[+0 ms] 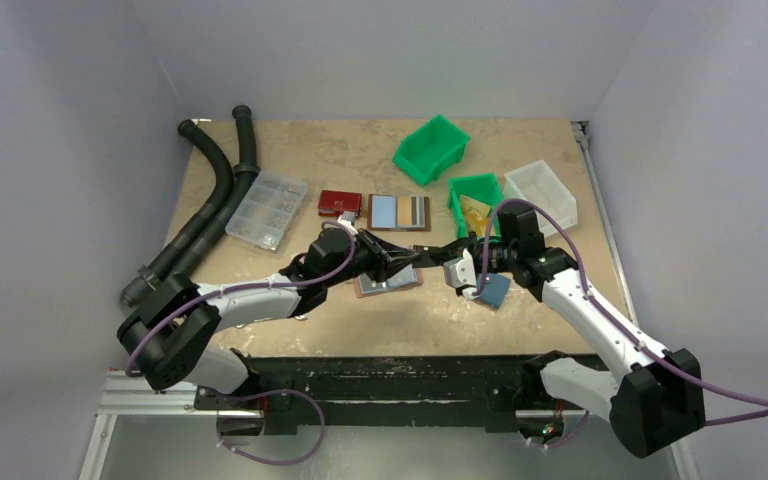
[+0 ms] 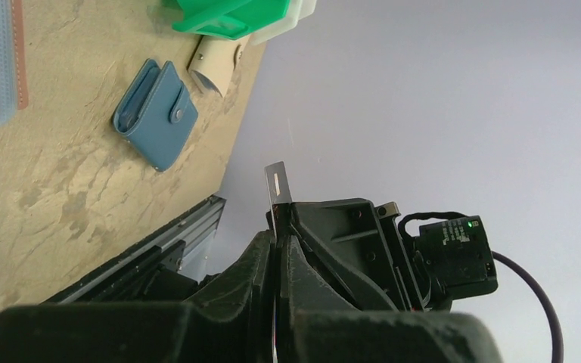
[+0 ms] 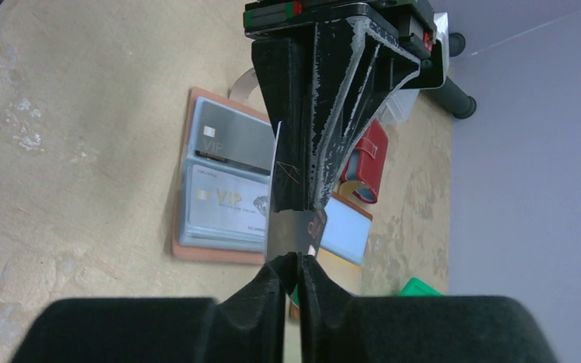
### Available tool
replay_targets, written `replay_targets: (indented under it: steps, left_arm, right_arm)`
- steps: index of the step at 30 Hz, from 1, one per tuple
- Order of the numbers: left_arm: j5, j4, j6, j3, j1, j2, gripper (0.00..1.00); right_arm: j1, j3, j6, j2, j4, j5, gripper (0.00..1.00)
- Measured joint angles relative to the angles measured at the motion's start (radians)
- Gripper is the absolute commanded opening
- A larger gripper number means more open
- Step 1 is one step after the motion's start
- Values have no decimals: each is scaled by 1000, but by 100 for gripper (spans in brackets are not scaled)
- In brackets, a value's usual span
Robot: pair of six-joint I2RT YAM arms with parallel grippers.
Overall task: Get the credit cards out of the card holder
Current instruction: Remove the credit card from the card holder.
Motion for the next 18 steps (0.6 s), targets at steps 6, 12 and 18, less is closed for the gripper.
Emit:
replay_targets:
  steps: [6,12,18]
  left_arm:
    - [0,74,30,-10,2,10,0]
    - [-10,4,262,-10,55,-31,0]
    - [41,38,646,-52,156,-142,0]
  right_arm:
    - [1,-1,-68,0,-73,-20,98]
    - [-19,12,-113,-2,-214,-56,99]
    - [-57,75,161,6,-200,-119,99]
